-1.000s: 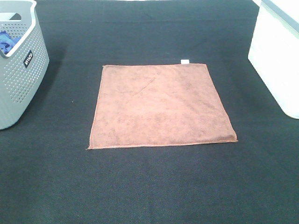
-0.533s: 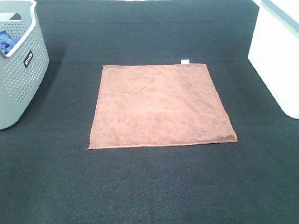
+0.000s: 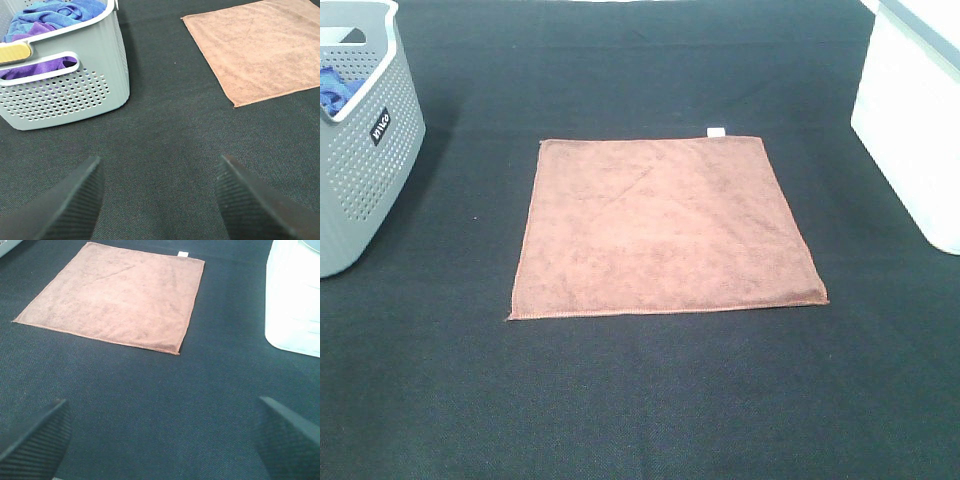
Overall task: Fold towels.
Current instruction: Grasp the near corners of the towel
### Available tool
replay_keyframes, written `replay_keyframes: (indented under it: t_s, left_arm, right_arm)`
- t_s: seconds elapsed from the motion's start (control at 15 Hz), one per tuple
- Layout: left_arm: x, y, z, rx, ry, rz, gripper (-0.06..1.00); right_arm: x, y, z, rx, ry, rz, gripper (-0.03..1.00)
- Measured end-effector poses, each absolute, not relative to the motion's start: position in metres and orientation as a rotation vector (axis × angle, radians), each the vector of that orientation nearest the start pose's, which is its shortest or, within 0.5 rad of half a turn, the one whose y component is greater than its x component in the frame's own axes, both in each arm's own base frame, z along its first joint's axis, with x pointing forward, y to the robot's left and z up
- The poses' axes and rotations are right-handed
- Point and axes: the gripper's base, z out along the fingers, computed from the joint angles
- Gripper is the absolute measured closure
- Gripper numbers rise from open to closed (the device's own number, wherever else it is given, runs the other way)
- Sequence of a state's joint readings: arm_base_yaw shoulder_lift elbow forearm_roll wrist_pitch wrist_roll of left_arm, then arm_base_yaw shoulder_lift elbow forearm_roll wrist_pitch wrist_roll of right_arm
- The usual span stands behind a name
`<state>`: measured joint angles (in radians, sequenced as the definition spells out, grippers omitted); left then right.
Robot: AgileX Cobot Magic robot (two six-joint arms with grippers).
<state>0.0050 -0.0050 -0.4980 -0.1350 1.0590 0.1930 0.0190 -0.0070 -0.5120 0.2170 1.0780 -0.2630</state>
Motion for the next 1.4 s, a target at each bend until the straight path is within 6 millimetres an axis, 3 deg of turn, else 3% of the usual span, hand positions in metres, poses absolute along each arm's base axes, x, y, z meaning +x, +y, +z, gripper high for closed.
replay_keyframes:
  t_s: [1.4]
  left_arm:
    - [-0.0057,-0.0107,0.2774,0.197,2.023,-0.037,0.32]
  right_arm:
    - [-0.0095,0.0171,0.2807,-0.299,2.003,0.105,0.05]
